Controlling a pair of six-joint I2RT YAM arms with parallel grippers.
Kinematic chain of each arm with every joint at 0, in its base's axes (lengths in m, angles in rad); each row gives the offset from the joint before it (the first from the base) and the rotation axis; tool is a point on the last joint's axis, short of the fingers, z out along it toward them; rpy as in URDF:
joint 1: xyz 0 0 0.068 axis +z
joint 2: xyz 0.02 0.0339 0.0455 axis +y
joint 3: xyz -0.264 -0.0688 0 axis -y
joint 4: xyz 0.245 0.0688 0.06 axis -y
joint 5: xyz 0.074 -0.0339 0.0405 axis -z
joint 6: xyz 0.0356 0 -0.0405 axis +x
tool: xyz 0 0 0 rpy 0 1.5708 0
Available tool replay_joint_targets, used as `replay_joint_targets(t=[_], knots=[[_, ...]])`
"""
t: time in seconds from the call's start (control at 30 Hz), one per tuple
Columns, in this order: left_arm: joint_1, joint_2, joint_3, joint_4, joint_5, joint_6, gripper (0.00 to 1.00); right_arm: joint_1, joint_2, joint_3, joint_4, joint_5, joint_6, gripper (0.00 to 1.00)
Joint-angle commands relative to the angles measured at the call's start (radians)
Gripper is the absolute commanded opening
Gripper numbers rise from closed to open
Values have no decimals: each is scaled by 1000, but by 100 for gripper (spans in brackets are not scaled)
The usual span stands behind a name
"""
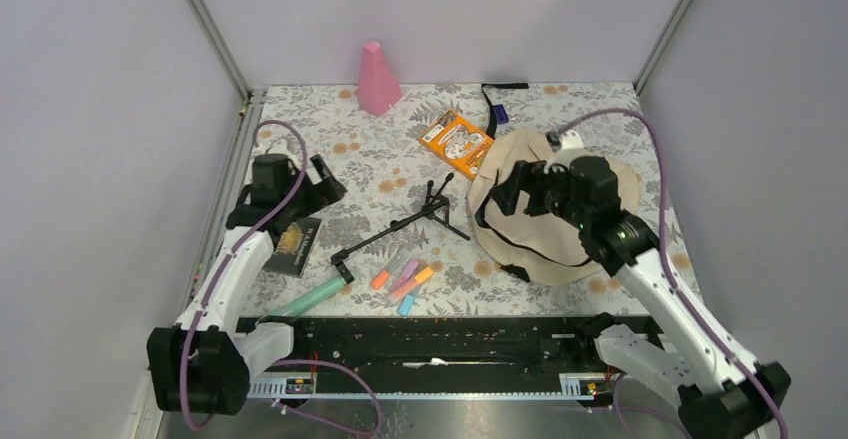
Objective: Pack the student bag
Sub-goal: Adjust the book at the center of the board.
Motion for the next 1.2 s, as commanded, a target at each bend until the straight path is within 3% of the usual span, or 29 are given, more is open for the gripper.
replay_joint_targets(t=[0.0, 0.27, 0.5, 0.83, 1.17], knots=[[122, -44, -42, 48, 24, -37, 94, 23, 186, 179, 46, -73, -60, 93], [168, 57, 11, 17, 45, 32, 95, 14, 707, 572, -124, 31, -169, 98], [210, 41, 56, -49, 41, 126, 95, -59, 1143, 980, -243, -115, -201, 95], [215, 46, 69, -65, 36, 162, 95, -127, 1646, 1575, -535, -105, -192, 95], [215, 54, 63, -45, 85, 151, 96, -169, 1737, 1593, -535, -84, -182, 95]])
